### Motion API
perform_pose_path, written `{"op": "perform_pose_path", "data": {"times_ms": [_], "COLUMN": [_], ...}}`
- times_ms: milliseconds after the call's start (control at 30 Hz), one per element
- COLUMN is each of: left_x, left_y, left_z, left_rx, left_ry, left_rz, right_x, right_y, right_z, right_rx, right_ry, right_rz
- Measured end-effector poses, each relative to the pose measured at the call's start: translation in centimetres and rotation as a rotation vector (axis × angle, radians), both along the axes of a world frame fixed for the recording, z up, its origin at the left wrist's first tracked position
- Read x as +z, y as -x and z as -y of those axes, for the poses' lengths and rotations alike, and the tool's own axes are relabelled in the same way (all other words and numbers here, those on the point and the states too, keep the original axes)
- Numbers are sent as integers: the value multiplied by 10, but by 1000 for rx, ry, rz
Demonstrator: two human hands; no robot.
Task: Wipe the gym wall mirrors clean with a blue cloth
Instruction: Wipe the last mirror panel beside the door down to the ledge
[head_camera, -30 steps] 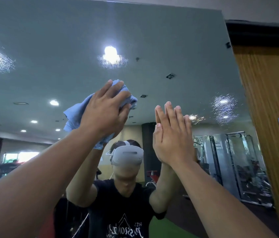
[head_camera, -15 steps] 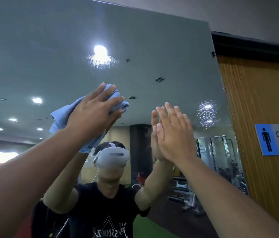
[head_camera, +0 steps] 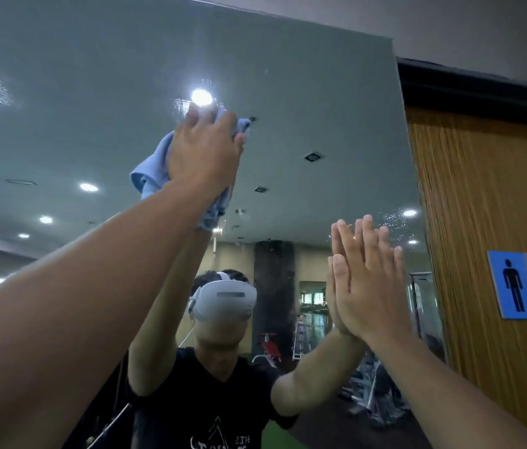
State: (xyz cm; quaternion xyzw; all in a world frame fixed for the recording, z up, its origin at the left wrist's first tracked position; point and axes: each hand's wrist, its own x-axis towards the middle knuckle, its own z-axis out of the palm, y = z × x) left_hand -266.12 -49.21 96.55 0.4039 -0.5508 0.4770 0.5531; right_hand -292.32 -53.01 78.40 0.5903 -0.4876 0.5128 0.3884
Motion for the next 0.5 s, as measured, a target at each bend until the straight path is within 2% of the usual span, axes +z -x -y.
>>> {"op": "perform_pose_path", "data": {"times_ms": [100,200,333,500], "left_x": [11,-7,-70,-165], "left_y": [26,42,49,31], "left_z": [5,5,2,0], "left_rx": [40,27,29,36], "left_ry": [20,73,87,11], "left_rz": [127,421,741,1021], "right_x": [-3,-5,-5,-3], "right_y": [-4,-1,-1,-2], "right_z": [12,11,3,-2], "right_rx": [-18,21,58,64], "right_ry": [57,74,74,23], "right_rz": [45,29,38,36]}}
